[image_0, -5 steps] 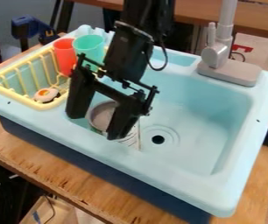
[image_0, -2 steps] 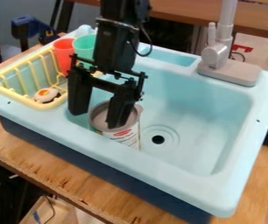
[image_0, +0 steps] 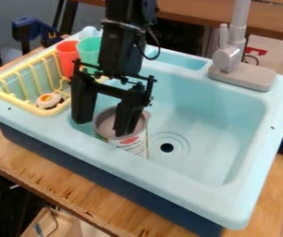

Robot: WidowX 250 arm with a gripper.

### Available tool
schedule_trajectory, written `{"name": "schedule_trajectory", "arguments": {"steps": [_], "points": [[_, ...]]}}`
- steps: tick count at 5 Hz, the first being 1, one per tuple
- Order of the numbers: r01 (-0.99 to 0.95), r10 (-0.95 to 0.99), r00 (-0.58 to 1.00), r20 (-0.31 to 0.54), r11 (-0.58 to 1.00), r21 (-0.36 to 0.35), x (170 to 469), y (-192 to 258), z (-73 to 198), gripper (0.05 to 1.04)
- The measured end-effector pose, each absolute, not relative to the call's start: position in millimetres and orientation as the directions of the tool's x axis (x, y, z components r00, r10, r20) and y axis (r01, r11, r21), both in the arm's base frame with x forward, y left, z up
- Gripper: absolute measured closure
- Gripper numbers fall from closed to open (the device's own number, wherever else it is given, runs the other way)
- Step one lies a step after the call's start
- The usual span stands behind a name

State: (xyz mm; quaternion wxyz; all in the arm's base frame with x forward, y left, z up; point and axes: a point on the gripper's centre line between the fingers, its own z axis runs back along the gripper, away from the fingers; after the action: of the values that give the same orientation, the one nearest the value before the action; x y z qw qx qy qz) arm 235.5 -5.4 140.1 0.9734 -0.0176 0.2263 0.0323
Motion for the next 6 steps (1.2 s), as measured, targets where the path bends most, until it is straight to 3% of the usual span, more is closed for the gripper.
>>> {"name": "schedule_trajectory", "arguments": {"steps": [5,6], "points": [[-0.136,0.131,0.842,-0.524,0.99,0.028,236.6,-6.1,128.8,0.083],[-0.086,0.07,0.895,-0.441,0.996,-0.015,248.7,-12.0,124.0,0.083]]}}
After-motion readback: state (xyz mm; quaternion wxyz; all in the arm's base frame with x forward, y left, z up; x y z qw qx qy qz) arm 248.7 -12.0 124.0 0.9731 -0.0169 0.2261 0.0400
